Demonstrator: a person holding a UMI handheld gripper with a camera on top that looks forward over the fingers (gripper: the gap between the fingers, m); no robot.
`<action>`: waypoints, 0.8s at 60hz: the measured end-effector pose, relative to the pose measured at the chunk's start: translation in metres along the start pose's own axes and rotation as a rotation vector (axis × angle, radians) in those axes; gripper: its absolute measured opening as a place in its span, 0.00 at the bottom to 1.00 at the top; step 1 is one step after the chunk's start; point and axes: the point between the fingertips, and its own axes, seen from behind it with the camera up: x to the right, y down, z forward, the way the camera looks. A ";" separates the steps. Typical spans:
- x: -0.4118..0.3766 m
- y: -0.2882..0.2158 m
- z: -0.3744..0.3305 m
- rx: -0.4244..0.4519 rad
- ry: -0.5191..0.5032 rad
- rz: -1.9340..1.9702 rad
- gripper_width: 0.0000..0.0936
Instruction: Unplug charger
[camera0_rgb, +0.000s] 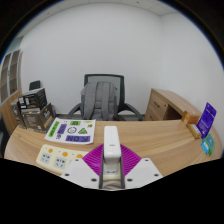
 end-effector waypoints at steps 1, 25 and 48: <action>-0.001 -0.001 0.000 0.004 0.000 0.004 0.25; 0.013 -0.104 -0.054 0.246 0.009 -0.076 0.12; 0.074 -0.184 -0.073 0.315 -0.092 0.090 0.13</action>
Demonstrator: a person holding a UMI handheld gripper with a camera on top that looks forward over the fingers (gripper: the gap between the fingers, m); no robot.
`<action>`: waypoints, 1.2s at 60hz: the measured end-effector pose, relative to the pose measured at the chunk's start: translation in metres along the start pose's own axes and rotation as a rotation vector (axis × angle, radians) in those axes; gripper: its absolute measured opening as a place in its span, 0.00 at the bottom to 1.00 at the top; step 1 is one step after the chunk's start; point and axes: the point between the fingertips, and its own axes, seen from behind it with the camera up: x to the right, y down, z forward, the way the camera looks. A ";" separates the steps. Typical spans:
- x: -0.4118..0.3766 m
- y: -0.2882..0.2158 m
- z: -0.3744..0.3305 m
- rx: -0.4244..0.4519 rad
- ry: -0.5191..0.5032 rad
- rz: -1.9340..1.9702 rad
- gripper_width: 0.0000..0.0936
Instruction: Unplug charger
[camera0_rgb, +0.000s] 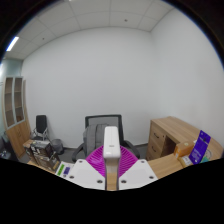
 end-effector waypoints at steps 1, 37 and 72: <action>0.005 0.014 0.002 -0.028 0.000 0.010 0.13; 0.109 0.239 0.002 -0.437 -0.019 0.167 0.66; 0.117 0.108 -0.181 -0.411 0.055 -0.118 0.92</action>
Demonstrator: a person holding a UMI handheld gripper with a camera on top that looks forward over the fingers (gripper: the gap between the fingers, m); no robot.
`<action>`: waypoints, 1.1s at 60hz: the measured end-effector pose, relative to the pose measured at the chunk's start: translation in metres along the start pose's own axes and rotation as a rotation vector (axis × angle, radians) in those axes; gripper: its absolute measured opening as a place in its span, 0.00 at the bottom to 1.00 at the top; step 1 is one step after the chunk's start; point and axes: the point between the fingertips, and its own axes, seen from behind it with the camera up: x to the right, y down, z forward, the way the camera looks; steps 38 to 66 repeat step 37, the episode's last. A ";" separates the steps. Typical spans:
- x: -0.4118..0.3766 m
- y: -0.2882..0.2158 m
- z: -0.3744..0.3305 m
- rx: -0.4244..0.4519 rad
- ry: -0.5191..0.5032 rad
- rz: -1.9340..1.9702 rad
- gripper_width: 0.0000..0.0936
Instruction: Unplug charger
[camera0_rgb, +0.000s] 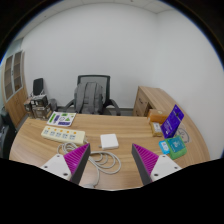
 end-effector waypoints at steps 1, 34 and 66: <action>-0.001 -0.001 -0.007 0.002 0.001 -0.002 0.92; -0.025 0.004 -0.107 0.040 0.008 0.006 0.92; -0.025 0.003 -0.107 0.042 0.002 0.005 0.92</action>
